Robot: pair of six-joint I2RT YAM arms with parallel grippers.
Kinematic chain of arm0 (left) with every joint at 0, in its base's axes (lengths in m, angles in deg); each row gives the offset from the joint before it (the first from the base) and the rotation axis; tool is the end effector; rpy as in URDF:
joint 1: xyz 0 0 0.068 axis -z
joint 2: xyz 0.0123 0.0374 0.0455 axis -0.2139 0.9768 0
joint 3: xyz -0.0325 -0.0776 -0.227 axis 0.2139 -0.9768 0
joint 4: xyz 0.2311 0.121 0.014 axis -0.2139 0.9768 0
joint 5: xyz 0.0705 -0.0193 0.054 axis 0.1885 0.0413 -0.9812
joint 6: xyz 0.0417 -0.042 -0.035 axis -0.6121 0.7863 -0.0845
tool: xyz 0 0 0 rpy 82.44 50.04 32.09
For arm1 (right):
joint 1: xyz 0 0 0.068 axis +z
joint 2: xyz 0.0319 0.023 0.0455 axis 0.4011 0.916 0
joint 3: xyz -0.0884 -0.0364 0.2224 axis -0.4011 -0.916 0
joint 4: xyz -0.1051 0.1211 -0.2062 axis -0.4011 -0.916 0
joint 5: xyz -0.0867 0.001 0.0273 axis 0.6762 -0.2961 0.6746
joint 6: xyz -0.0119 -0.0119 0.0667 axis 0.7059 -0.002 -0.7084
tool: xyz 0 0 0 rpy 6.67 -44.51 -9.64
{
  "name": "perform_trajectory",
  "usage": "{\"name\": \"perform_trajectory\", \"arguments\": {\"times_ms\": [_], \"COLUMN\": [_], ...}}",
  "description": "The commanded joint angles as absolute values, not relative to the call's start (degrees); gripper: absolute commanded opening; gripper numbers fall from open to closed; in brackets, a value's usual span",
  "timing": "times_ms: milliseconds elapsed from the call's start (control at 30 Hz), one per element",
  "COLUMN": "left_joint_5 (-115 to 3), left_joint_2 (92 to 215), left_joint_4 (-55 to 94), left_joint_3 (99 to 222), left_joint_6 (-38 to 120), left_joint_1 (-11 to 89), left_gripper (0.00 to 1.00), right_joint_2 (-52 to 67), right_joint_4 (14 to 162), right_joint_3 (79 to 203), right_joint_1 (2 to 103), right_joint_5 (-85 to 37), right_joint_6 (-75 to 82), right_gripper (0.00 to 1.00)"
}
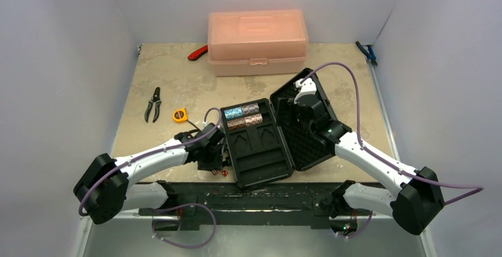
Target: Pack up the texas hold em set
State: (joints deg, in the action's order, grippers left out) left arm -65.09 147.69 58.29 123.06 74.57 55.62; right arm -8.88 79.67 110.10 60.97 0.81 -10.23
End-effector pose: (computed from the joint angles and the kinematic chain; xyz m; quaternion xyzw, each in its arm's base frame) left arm 0.1569 -0.1464 0.1160 -0.0154 0.9872 -0.1035 0.1200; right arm 0.2342 0.1579 0.2347 -0.0490 0.8536 0.1309 0.5018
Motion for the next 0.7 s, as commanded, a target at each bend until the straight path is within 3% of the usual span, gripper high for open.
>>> {"name": "perform_trajectory", "arguments": {"times_ms": [0, 667], "left_joint_5": [-68.63, -69.27], "left_joint_2": [147.87, 145.84], "left_joint_4": [56.83, 60.8], "left_joint_3": [125.56, 124.85], "left_joint_6": [74.1, 75.21], "left_joint_1": [56.12, 57.25], "left_gripper": [0.42, 0.42], "right_joint_2": [-8.66, -7.36], "right_joint_4": [80.75, 81.32], "right_joint_3": [110.47, 110.42], "right_joint_1": [60.74, 60.71], "right_joint_5": [0.47, -0.71], "right_joint_6": [-10.81, -11.08], "right_gripper": [0.99, 0.99]}}
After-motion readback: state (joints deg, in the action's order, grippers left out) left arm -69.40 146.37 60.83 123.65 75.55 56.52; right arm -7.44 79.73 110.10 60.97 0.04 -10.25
